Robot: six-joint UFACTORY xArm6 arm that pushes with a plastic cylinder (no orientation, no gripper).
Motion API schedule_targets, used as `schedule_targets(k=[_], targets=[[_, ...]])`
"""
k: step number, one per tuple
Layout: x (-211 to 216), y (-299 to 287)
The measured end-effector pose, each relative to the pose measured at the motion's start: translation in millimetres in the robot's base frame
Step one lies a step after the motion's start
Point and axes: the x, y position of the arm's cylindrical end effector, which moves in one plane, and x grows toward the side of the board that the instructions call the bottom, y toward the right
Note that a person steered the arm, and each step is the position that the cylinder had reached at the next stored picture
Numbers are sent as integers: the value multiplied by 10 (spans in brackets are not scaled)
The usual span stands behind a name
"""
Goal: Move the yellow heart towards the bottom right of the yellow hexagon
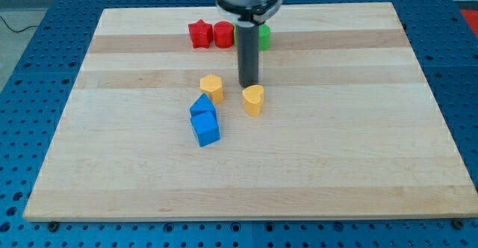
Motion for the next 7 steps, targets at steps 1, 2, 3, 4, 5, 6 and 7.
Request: schedule_targets(k=[1,2,3,4,5,6,7], targets=[[-114,399],[60,552],[229,737],[322,745],[422,525],[538,277],[570,17]])
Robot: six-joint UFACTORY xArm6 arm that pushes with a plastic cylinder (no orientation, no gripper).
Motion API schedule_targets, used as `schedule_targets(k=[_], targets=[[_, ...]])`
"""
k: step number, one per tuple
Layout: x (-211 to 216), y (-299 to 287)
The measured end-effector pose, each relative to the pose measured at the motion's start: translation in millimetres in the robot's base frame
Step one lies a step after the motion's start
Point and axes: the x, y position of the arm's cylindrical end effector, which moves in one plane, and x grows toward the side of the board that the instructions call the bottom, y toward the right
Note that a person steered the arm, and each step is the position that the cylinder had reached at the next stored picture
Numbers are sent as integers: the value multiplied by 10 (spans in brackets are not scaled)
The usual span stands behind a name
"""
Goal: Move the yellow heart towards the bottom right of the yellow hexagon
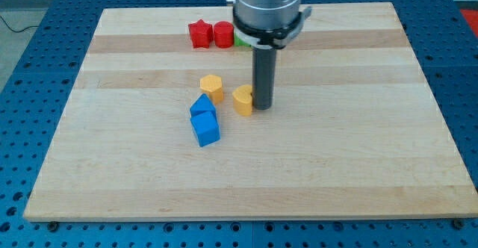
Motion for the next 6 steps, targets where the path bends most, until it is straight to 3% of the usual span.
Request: schedule_targets(k=[3,6], targets=[[-334,256],[-54,-190]])
